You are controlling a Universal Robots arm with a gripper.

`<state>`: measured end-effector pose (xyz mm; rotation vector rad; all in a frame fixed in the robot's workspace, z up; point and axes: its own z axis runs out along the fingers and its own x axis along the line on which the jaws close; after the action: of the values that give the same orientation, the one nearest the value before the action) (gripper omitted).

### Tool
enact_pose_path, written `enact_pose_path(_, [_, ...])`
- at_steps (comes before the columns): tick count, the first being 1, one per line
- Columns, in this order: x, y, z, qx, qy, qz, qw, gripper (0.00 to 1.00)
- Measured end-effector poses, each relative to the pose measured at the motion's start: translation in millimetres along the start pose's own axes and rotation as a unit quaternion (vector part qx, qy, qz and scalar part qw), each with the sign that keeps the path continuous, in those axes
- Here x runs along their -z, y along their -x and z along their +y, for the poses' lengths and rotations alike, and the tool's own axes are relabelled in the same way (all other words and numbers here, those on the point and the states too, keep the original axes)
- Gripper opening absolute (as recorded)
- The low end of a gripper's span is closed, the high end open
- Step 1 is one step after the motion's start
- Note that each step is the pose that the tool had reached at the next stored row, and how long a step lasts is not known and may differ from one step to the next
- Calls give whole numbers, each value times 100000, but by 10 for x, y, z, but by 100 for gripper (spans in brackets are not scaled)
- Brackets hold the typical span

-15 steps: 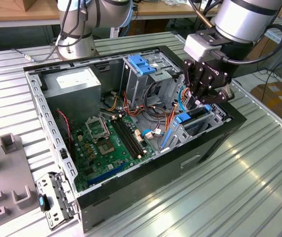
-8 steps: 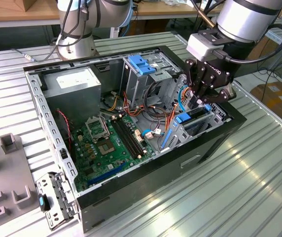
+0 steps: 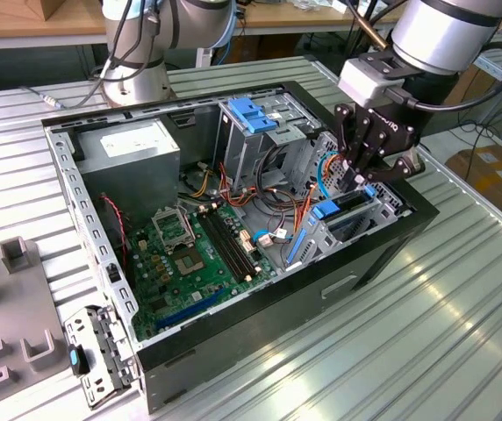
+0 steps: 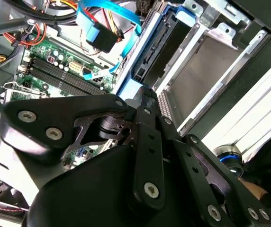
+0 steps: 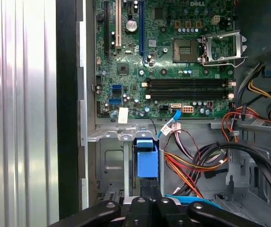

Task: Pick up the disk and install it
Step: 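Insert the first disk wire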

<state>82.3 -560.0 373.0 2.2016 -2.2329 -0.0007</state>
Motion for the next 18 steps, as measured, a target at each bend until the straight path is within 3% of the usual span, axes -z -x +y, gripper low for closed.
enact_pose_path(11, [1,3,-192,1,-1,1,100000,11])
enact_pose_path(18, [1,4,-260,-2,1,13,100000,11])
